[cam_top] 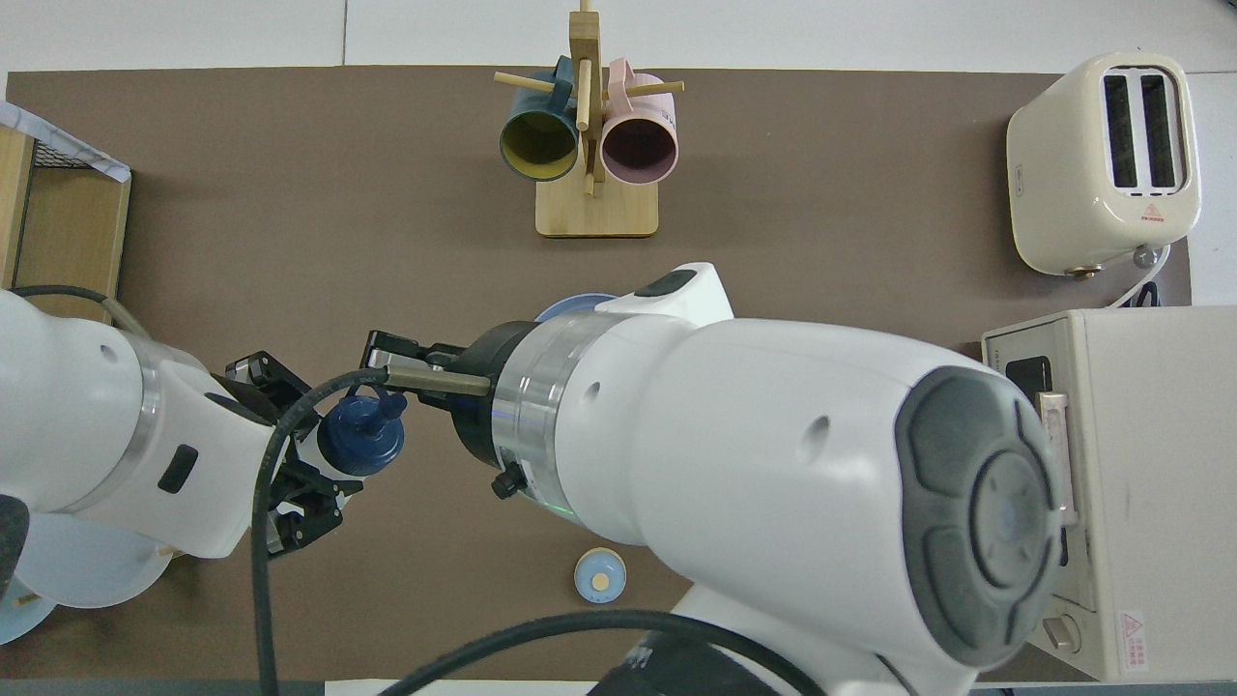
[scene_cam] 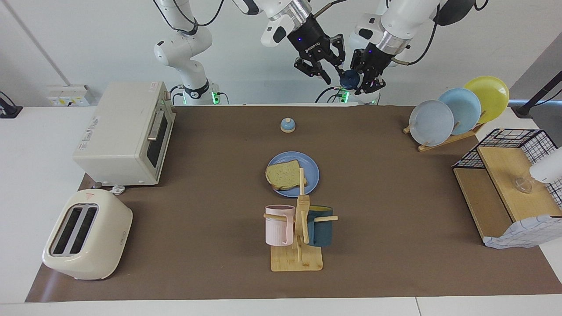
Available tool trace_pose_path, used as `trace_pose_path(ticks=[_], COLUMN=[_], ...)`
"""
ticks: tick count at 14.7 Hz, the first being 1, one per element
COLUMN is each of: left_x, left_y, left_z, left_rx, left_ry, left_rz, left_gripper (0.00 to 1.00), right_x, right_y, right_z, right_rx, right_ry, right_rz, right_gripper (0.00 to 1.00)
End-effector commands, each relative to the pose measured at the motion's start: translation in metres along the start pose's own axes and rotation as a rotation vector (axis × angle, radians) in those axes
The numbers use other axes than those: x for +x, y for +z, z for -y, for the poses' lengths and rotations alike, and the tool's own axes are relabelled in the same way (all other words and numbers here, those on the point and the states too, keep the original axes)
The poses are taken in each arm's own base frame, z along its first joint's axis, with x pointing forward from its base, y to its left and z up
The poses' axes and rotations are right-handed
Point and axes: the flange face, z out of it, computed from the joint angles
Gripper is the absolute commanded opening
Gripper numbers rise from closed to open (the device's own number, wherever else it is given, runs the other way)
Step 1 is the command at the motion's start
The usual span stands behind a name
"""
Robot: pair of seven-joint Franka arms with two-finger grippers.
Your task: Put bread on plate and add seasoning
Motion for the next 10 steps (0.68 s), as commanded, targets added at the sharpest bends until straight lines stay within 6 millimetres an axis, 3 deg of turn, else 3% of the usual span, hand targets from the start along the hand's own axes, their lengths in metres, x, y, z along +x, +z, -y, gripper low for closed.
trace_pose_path(ticks=[1, 3, 8, 10], left_x=[-0.006, -0.006, -0.005, -0.004], left_y=[-0.002, -0.002, -0.002, -0.001], left_z=[-0.006, -0.007, -0.007, -0.008], left_rx=[0.005, 0.005, 0.006, 0.005], left_ry=[0.019, 0.018, 0.019, 0.023], left_rz=[0.001, 0.001, -0.002, -0.002], left_gripper=[0.24, 0.23, 0.23, 0.15], right_x=[-0.006, -0.017, -0.017, -0.016], right_y=[-0.001, 0.004, 0.005, 0.005], right_z=[0.006, 0.011, 0.010, 0.010], right_rx=[-0.008, -0.008, -0.014, -0.013], right_ry=[-0.007, -0.024, -0.022, -0.021], right_rz=[-0.025, -0.014, -0.017, -0.019], right_gripper=[0.34, 0.34, 0.30, 0.26])
